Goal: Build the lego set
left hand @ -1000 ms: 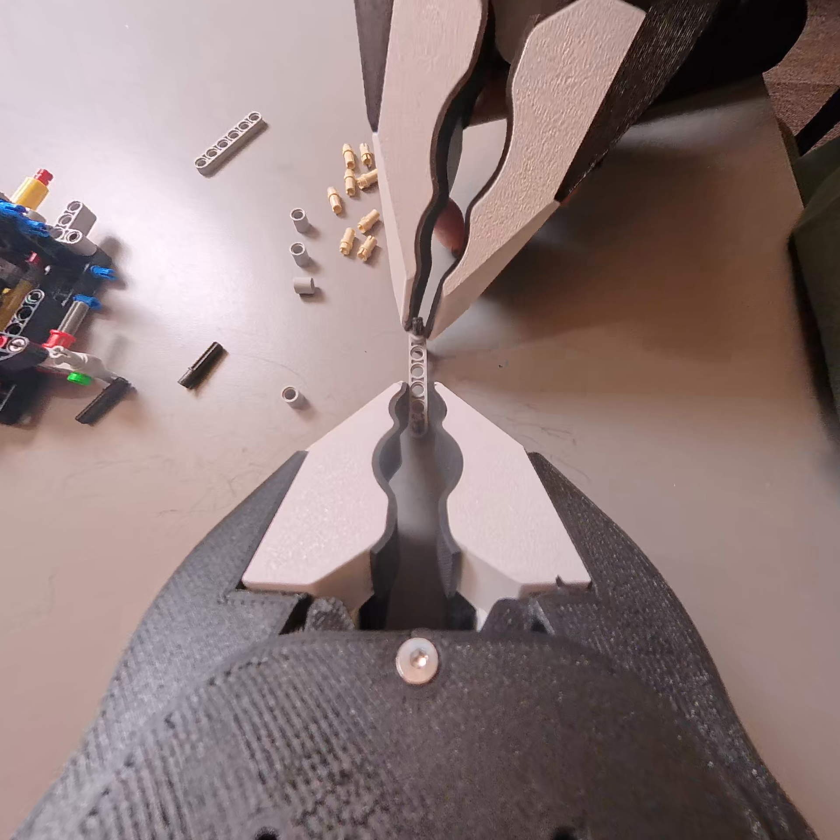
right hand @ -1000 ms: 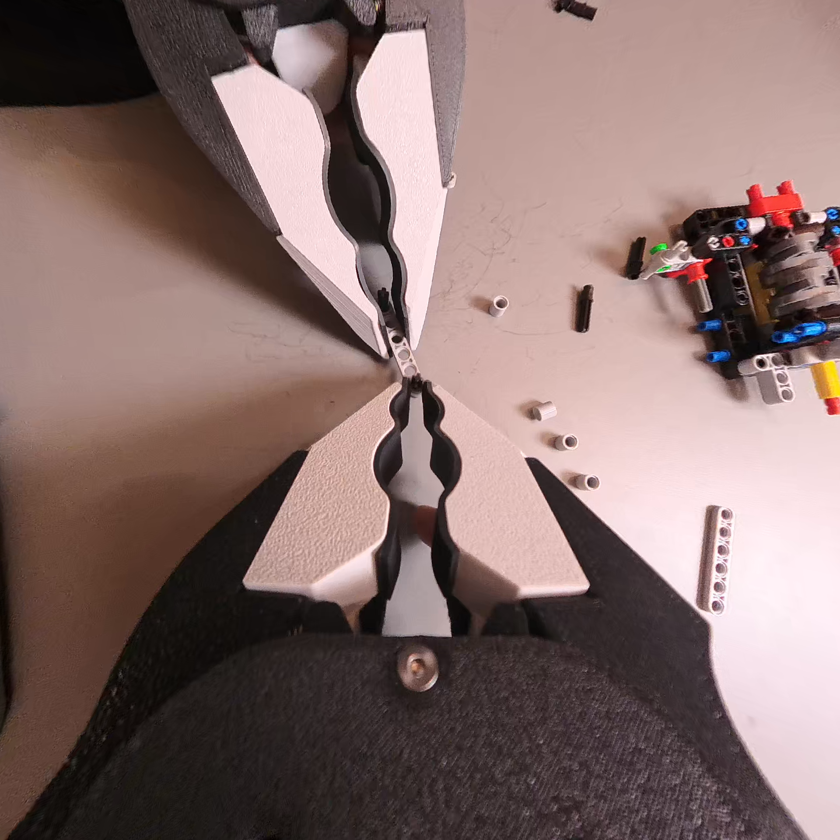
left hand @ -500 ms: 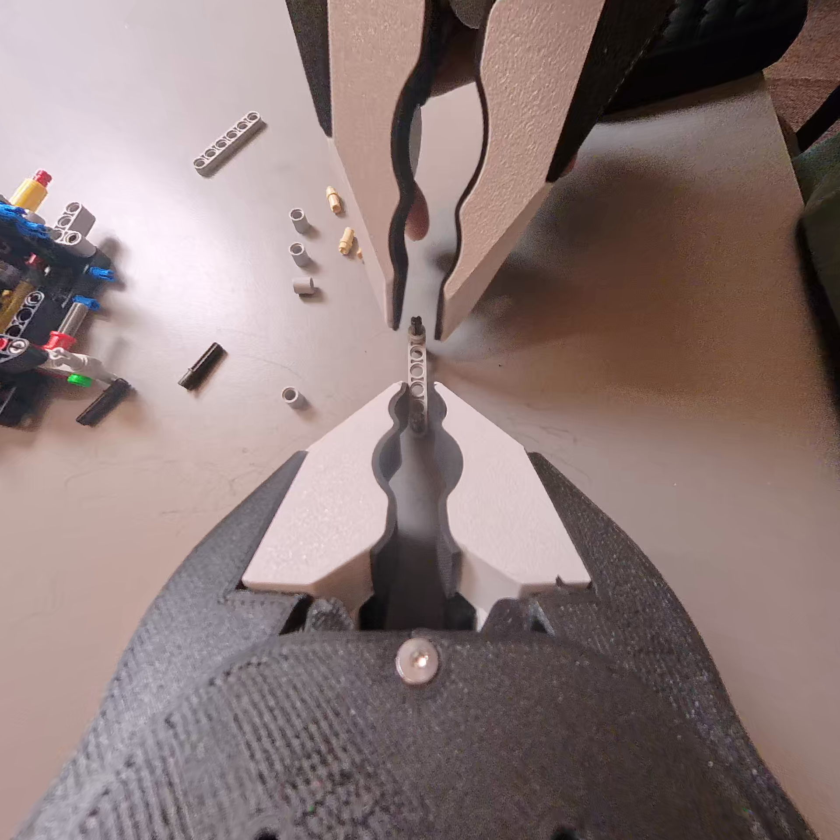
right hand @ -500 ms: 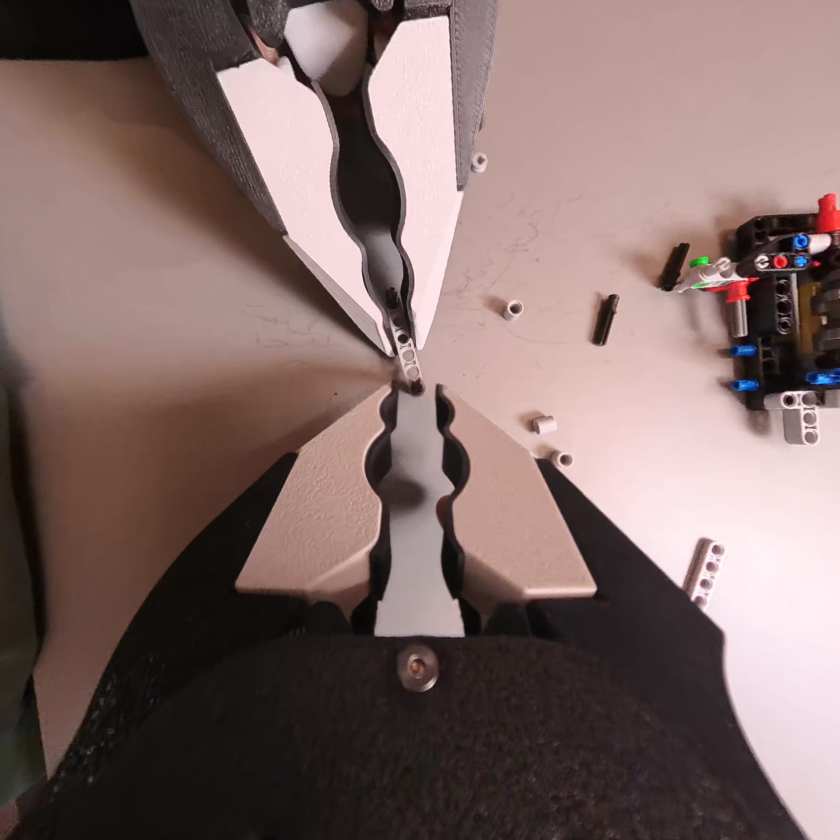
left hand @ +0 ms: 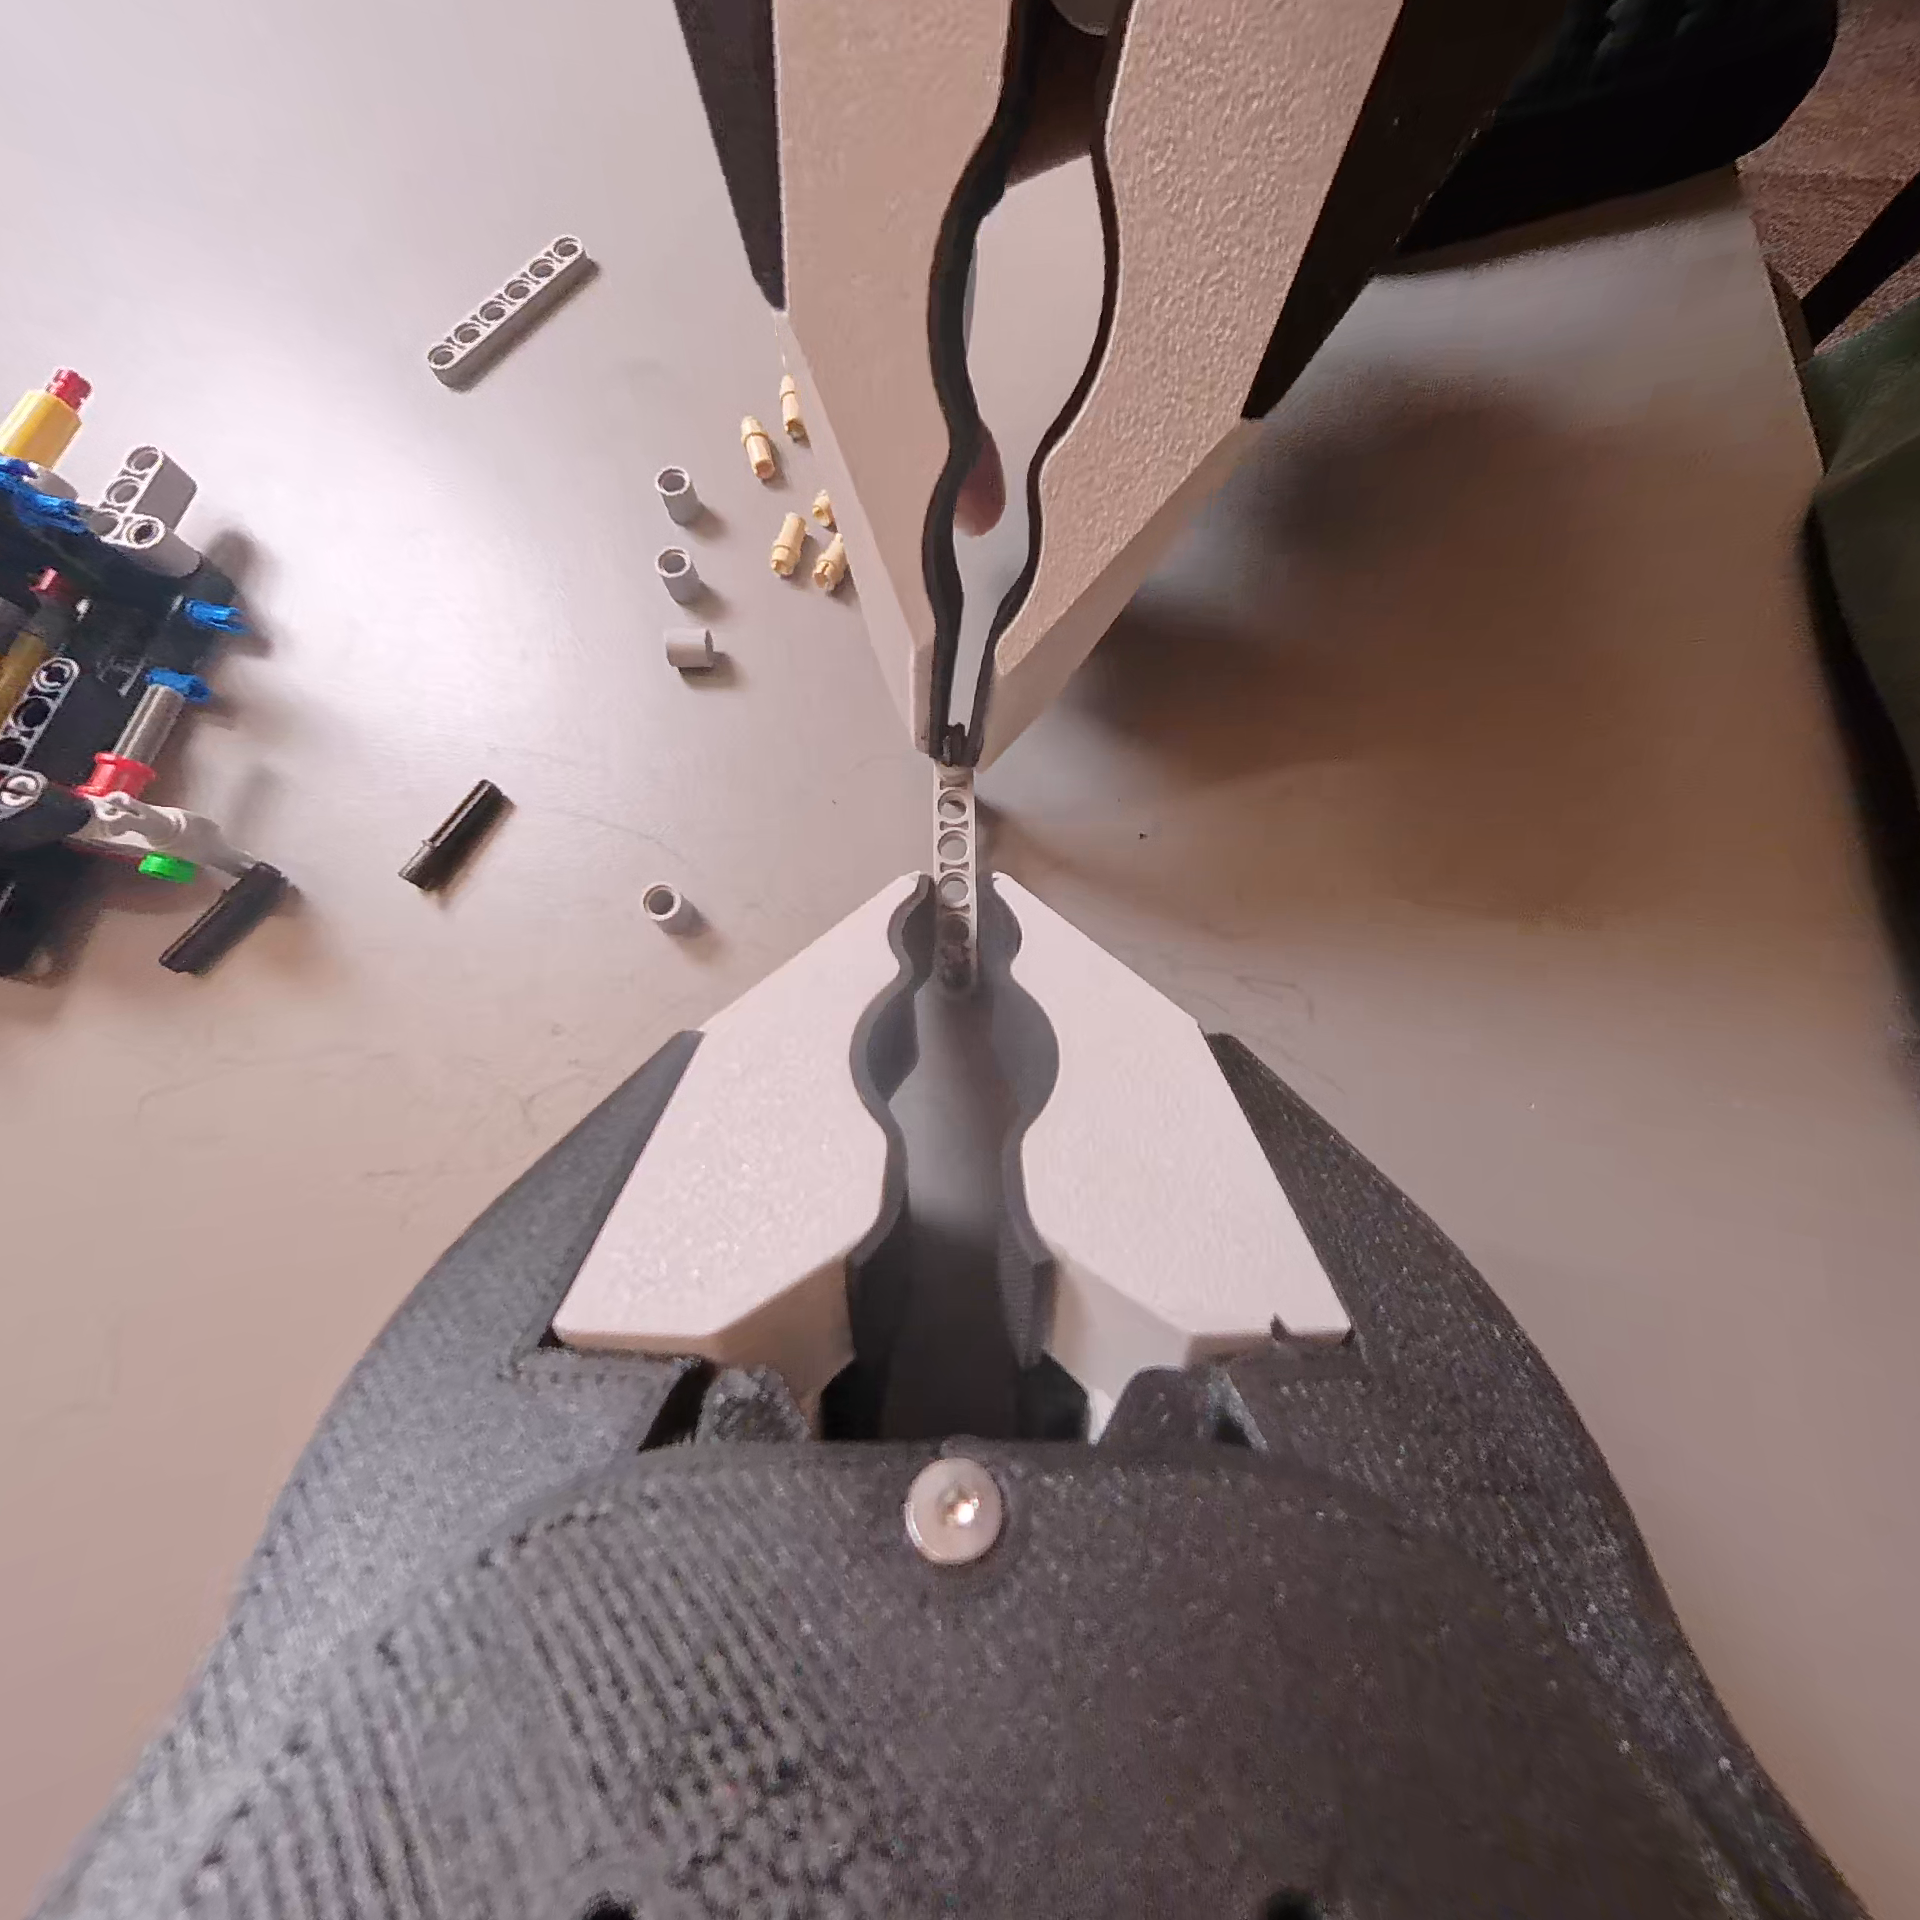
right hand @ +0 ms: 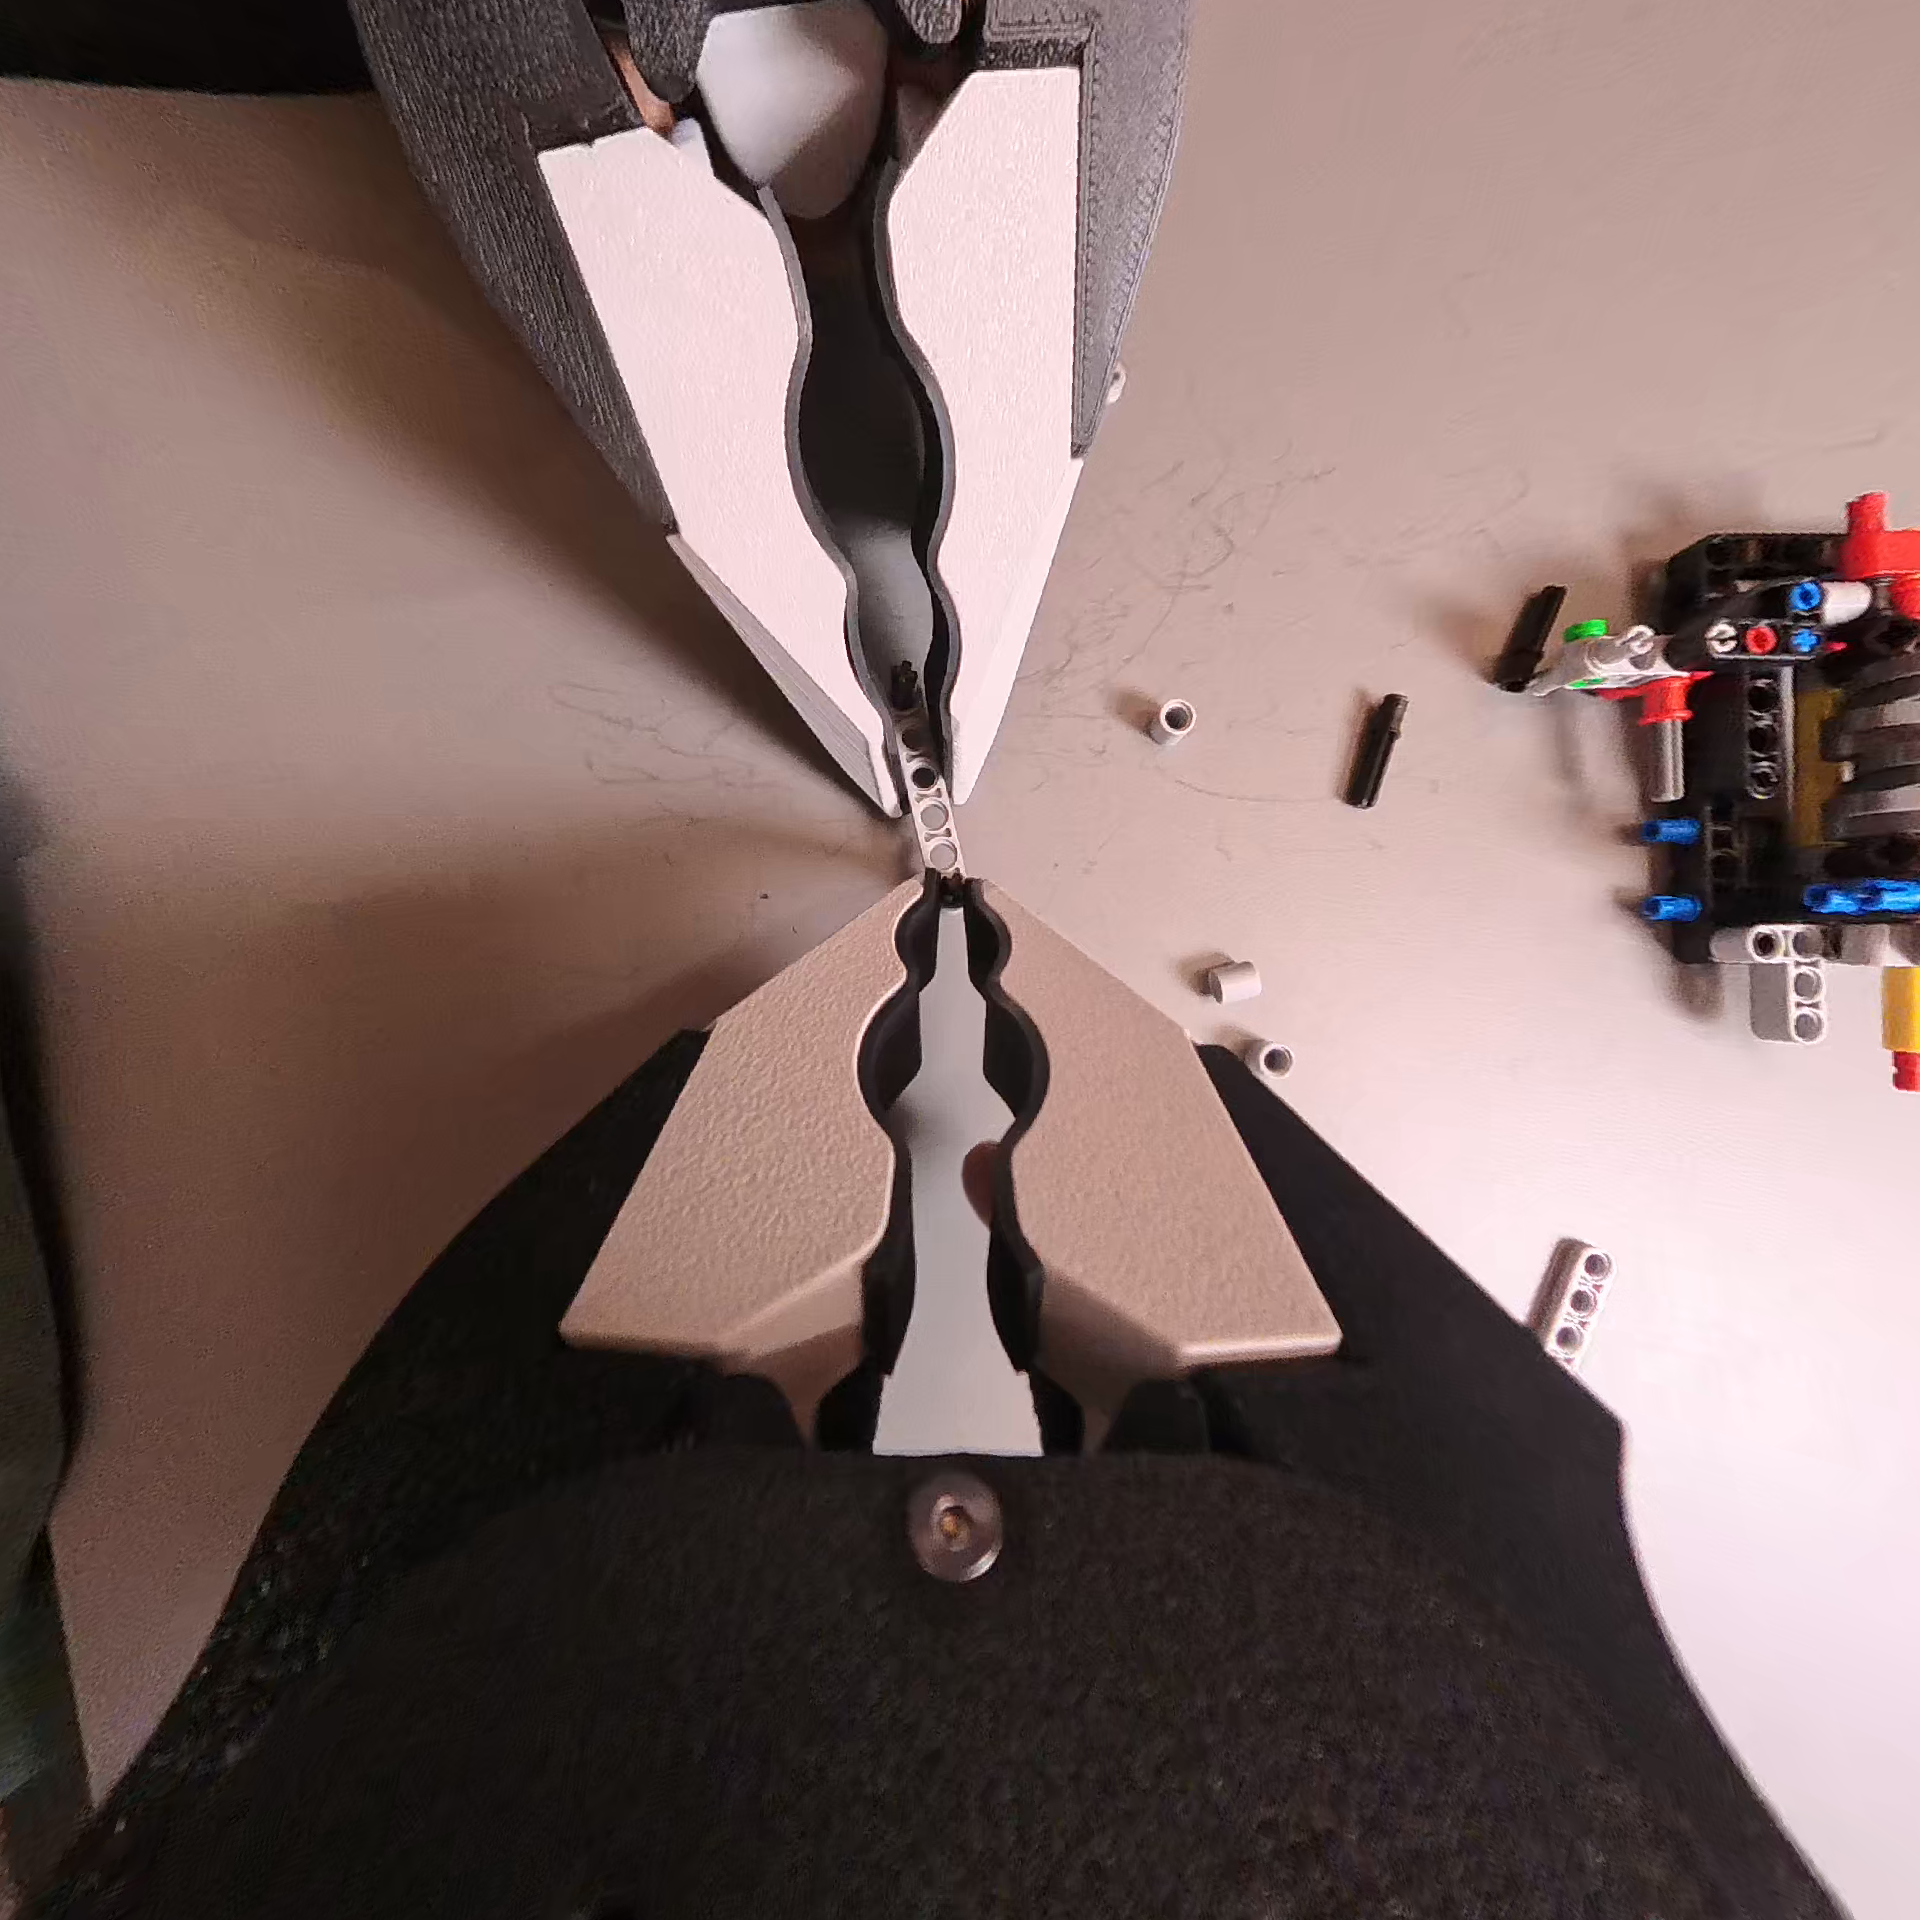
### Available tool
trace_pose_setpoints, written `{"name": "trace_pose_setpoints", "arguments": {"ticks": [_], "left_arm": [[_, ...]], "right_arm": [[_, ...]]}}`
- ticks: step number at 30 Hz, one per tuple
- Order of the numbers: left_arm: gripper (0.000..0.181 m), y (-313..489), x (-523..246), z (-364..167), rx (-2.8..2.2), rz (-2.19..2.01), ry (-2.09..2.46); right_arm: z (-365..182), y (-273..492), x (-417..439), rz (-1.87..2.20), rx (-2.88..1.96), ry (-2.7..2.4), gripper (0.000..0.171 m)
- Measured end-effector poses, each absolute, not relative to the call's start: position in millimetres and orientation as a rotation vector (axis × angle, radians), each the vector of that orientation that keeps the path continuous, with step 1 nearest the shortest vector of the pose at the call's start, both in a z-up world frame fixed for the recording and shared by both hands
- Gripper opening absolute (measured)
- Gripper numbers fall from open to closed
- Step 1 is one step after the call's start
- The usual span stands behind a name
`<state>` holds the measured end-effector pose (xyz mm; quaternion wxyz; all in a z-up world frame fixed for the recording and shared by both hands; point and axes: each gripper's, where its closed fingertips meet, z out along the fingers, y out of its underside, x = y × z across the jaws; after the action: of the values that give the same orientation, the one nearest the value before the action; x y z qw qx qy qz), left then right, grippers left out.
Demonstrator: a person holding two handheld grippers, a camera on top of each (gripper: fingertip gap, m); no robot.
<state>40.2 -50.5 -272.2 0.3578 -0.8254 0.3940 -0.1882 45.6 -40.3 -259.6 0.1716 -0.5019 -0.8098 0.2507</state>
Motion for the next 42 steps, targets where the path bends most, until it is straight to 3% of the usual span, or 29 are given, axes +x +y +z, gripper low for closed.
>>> {"name": "trace_pose_setpoints", "arguments": {"ticks": [14,18,20,29,42], "left_arm": [[0.005,-51,40,-272,-2.128,-0.485,1.020],[0.005,-50,40,-272,-2.122,-0.484,1.022],[0.005,-51,41,-272,-2.122,-0.490,1.027],[0.005,-51,41,-272,-2.078,-0.498,1.075],[0.035,-46,37,-254,-2.028,-0.571,0.949]], "right_arm": [[-263,-40,47,0.536,-1.409,-2.492,0.002],[-261,-40,46,0.623,-1.388,-2.392,0.002],[-258,-40,46,0.723,-1.419,-2.307,0.014],[-242,-41,47,0.980,-1.266,-2.002,0.021],[-199,-6,43,1.181,-1.228,-1.636,0.018]]}}
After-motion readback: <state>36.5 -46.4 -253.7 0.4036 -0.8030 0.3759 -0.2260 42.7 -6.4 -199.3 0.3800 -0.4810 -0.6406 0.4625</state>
